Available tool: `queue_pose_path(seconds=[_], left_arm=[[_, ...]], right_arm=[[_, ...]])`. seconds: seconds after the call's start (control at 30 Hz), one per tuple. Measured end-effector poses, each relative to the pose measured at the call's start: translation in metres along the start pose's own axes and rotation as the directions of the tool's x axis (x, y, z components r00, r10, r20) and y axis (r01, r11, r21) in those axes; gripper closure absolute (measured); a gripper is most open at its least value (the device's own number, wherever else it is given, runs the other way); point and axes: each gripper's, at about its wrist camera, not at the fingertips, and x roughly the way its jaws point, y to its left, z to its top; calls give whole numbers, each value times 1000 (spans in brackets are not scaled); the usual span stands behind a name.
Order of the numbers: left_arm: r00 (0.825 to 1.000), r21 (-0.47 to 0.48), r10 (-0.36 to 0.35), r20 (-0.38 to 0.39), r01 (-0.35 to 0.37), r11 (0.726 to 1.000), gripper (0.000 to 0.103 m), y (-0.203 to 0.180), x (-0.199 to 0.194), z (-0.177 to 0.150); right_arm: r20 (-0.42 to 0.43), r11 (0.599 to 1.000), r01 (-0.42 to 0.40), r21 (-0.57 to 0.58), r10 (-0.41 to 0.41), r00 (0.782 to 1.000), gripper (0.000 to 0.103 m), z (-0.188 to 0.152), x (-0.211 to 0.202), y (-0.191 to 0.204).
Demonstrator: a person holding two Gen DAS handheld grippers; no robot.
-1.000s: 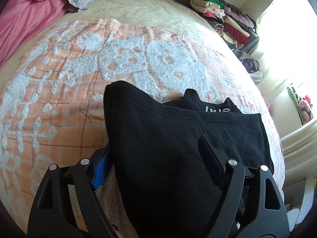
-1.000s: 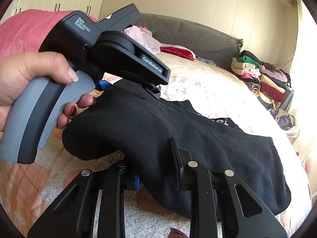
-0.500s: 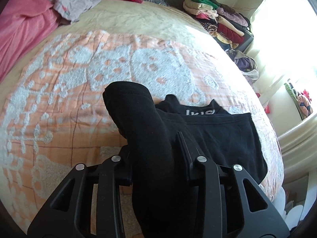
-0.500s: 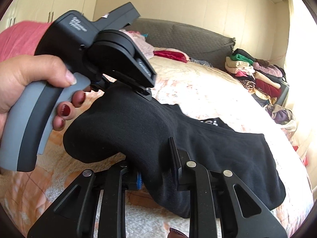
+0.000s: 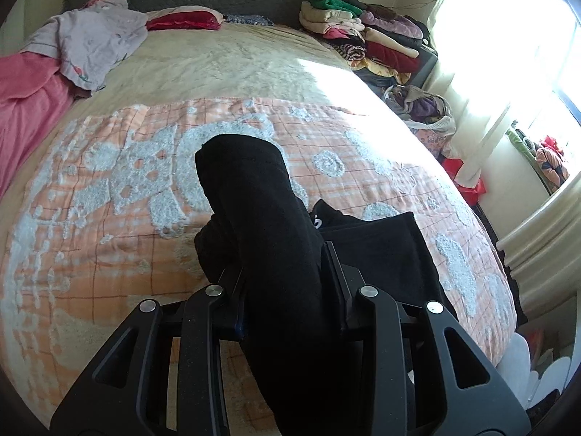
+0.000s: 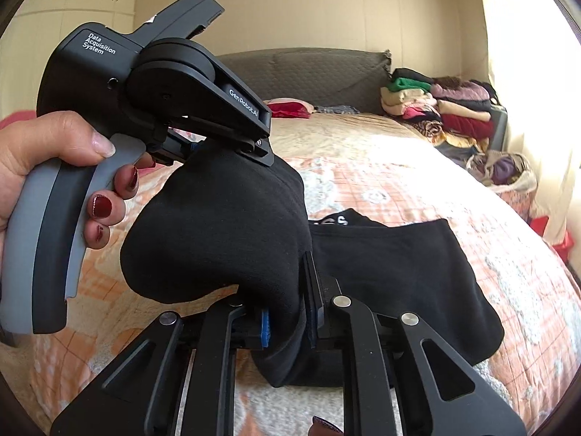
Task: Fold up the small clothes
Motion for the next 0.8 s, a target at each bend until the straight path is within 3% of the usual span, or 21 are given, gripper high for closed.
queue_pose_path(seconds=[0.8], left_arm=[[998,119,16,-55,-9,993,77,-111,59,-2]], right_arm=[[-30,964,-26,263,35,999,93,-30,-8,-85]])
